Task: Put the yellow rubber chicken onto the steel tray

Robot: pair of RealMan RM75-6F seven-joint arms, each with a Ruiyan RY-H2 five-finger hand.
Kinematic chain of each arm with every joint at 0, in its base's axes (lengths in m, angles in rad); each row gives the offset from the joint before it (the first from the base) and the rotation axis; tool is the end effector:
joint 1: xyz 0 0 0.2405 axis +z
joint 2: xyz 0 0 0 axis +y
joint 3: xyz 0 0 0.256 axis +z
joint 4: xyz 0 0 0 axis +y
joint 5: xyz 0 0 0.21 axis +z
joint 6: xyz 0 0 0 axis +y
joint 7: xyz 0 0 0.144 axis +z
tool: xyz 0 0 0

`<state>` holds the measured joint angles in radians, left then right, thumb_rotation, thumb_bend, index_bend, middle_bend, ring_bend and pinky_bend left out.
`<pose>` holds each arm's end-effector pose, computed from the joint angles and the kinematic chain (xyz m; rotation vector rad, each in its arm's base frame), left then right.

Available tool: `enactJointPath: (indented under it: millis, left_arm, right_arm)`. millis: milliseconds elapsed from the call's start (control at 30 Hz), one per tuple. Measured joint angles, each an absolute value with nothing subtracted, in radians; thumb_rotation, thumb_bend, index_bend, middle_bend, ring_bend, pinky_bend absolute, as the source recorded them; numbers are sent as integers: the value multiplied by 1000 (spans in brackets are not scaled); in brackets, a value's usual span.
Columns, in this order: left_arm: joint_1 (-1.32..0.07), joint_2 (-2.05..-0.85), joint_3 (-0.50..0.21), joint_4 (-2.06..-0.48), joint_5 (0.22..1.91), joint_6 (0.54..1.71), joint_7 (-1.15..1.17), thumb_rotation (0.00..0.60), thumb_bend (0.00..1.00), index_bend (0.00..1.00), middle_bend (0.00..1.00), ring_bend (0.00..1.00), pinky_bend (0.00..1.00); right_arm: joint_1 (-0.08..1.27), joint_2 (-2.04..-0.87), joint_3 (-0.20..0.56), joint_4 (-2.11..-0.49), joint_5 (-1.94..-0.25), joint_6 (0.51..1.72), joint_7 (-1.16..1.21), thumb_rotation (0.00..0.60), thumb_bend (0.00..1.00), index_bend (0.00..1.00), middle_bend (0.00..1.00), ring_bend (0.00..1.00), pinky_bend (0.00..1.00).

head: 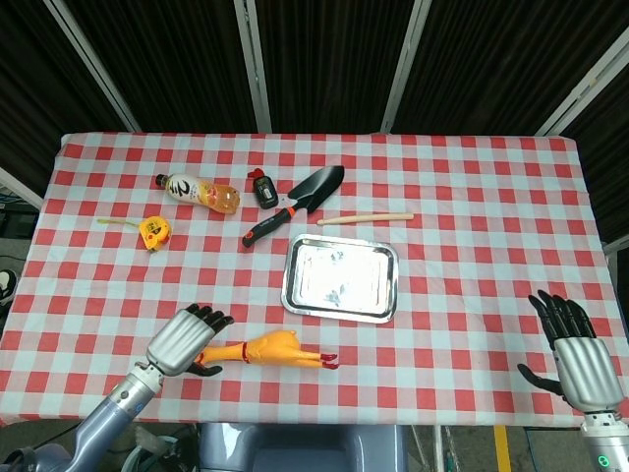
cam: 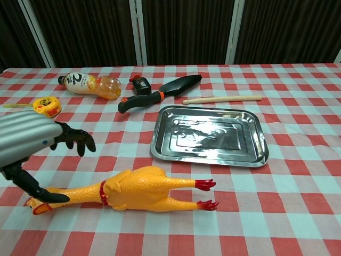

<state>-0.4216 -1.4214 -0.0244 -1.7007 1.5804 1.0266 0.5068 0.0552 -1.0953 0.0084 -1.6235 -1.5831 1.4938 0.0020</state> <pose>-0.1813 0.2238 -0.0029 -2.1115 -0.6743 -0.8589 -0.3076 -0.1626 0.1564 1.4600 -0.9055 0.8981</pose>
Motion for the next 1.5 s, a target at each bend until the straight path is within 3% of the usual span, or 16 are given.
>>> enactJointPath:
  millis: [600, 867, 1167, 1300, 1500]
  left_arm:
    - [-487, -1584, -29, -1639, 1412, 964, 644, 600, 162, 282, 363, 338, 426]
    - [-508, -1600, -21, -1638, 1393, 954, 619, 600, 289, 316, 393, 361, 445]
    - [-521, -1615, -6, -1621, 1412, 972, 578, 600, 500, 512, 589, 537, 544]
    - [-528, -1607, -9, -1622, 1431, 983, 536, 600, 581, 570, 643, 580, 595]
    - [-536, -1560, -10, -1630, 1537, 1048, 445, 600, 632, 599, 671, 603, 622]
  right_arm:
    - [34, -1093, 4, -1606, -1570, 1509, 28, 600, 197, 0, 54, 0, 73]
    - [31, -1095, 5, -1599, -1566, 1509, 35, 600, 197, 0, 54, 0, 73]
    - [28, -1098, 11, -1587, -1572, 1525, 59, 600, 197, 10, 73, 37, 103]
    - [26, -1095, 12, -1585, -1587, 1542, 75, 600, 196, 68, 115, 97, 165]
    - [25, -1069, 19, -1588, -1629, 1588, 161, 600, 196, 77, 129, 115, 191]
